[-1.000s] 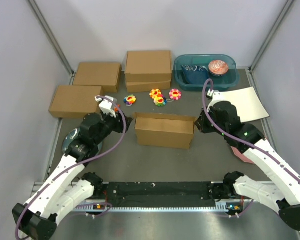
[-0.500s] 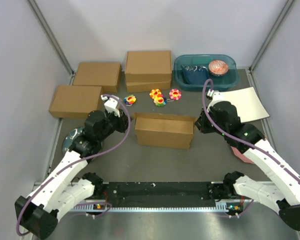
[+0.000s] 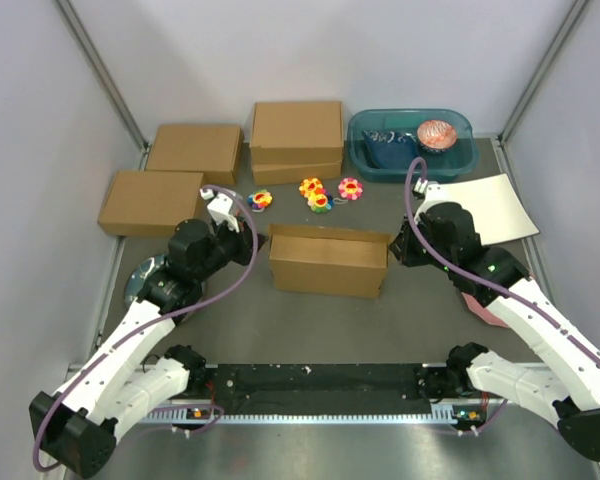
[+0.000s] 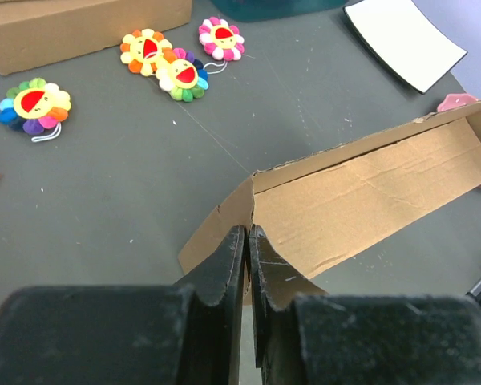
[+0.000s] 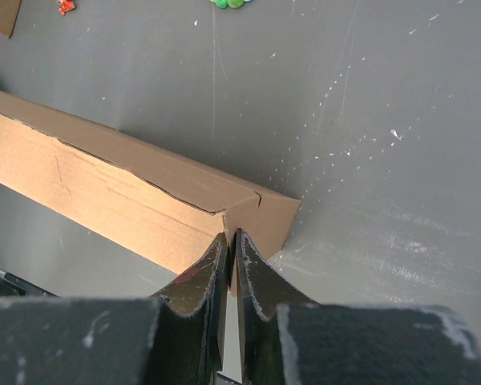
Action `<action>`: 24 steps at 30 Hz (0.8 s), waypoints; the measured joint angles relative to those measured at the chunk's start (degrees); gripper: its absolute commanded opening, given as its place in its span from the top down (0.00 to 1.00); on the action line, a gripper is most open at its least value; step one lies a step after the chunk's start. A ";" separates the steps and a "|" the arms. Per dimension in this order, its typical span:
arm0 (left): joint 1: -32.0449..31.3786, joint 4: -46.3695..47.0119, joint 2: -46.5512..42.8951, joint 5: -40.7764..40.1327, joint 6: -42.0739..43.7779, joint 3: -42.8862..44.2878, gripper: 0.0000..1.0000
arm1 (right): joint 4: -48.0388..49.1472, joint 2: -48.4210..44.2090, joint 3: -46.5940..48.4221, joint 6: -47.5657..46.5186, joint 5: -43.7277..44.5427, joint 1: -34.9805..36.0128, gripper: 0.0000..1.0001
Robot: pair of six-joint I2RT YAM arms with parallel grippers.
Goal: Fold the paper box
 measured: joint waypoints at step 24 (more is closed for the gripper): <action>0.70 -1.55 1.95 2.78 -11.80 2.56 0.96 | -0.02 0.48 0.00 0.39 1.05 -0.02 0.96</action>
